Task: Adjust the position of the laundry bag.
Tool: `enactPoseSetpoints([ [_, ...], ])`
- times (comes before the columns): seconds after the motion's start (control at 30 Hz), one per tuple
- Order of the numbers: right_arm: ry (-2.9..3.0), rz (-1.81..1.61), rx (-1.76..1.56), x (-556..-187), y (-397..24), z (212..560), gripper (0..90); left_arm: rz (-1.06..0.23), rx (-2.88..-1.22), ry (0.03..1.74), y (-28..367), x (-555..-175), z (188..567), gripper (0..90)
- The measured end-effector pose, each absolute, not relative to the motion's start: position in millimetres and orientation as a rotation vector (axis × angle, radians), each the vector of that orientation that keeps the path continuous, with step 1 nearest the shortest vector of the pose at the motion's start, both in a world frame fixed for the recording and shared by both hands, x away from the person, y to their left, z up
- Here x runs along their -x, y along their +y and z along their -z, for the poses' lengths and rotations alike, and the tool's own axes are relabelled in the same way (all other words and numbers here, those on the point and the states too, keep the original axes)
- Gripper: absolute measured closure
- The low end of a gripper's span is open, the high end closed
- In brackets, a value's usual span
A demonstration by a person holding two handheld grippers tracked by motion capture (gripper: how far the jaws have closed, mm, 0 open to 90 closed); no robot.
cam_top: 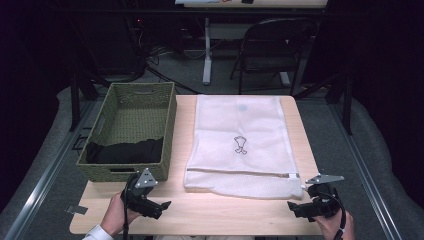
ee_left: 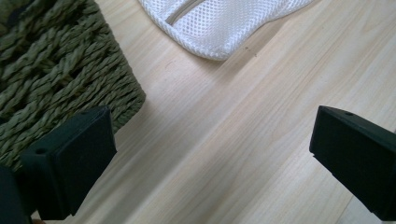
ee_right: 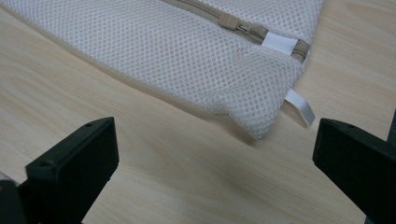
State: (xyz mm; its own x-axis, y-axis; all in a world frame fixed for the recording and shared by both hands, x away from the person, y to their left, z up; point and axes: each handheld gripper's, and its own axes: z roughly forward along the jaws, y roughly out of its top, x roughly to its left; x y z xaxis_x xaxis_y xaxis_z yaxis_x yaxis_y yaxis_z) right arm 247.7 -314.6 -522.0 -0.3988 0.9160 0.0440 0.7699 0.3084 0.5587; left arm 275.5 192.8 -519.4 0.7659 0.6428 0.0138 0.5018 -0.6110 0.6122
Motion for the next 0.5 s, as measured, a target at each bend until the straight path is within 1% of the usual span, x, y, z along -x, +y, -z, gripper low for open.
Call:
enactPoseSetpoints([
  [0.17, 2.298, -0.738, -1.521, -248, -315, 522, 1.4, -0.310, -2.360, 0.853, 193, -276, 519, 0.3],
  [0.2, 2.298, -0.738, -1.521, -248, -315, 522, 1.4, -0.308, -2.364, 0.808, 182, -275, 521, 0.3],
  [0.27, 2.291, -0.764, -1.469, -248, -309, 517, 1.6, -0.307, -2.366, 0.780, 177, -274, 521, 0.6],
  [0.5, 2.316, -0.762, -1.456, -254, -306, 519, 2.1, -0.311, -2.368, 0.737, 167, -276, 522, 0.8],
])
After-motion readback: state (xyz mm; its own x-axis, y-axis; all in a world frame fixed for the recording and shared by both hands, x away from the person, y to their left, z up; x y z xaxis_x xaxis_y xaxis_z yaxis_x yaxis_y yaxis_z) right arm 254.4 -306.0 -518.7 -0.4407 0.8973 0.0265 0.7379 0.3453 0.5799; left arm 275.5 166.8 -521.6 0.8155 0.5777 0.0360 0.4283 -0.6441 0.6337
